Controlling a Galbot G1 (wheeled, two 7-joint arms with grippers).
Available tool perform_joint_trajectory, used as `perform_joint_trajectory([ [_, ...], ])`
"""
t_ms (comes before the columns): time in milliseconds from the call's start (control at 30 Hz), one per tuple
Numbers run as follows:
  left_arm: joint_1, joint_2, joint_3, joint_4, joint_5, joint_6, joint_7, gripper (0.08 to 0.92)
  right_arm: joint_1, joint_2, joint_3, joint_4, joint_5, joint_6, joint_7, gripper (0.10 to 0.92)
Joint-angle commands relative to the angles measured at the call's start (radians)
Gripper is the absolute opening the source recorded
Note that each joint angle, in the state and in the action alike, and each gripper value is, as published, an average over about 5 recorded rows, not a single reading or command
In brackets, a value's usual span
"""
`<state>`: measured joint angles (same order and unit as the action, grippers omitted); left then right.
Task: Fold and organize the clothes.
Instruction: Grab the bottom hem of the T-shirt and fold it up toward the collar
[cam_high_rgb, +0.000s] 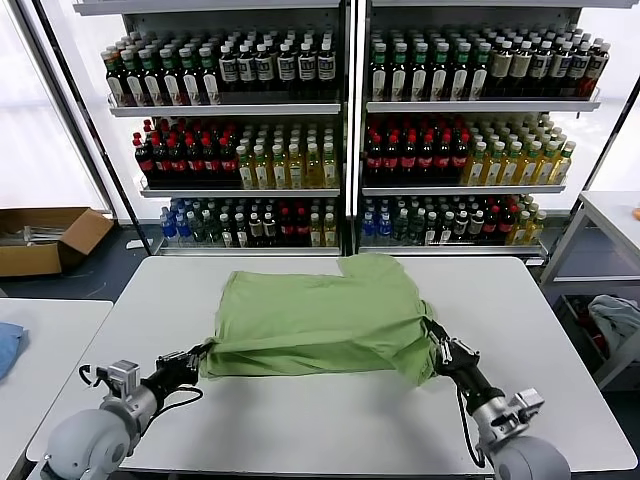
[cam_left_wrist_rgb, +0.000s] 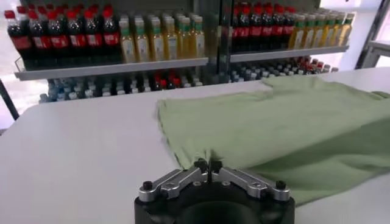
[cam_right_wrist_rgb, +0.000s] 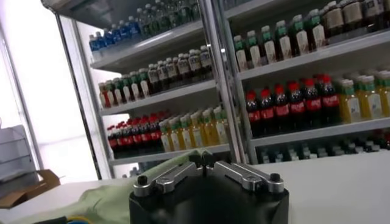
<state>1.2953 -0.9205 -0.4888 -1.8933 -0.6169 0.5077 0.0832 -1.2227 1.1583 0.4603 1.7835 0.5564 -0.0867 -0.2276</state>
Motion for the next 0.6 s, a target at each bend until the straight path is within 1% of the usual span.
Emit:
perform_joint_trajectory([
  [33,-0.112,-0.038,0.091,0.116,0.018,-0.016,-0.028,0.14,0.153,-0.021,-0.092,-0.126,-0.029,-0.053,0.019,0.143],
  [200,-0.064,-0.035,0.038,0.077,0.037,-0.026,-0.038,0.271,0.079,-0.059,-0.035,-0.047,-0.049,-0.103,0.041,0.275],
  [333,-0.011,-0.038,0.008,0.032,0.047,-0.023,-0.069,0.392,-0.036,-0.084,0.039,0.048,-0.08,-0.142,0.072,0.396],
  [433,0.017,-0.057,-0.001,0.008,0.062,-0.011,-0.096,0.479,-0.13,-0.081,0.082,0.112,-0.105,-0.166,0.099,0.483],
  [600,0.058,-0.095,-0.01,-0.036,0.066,0.001,-0.106,0.626,-0.248,-0.058,0.122,0.193,-0.112,-0.187,0.108,0.63],
])
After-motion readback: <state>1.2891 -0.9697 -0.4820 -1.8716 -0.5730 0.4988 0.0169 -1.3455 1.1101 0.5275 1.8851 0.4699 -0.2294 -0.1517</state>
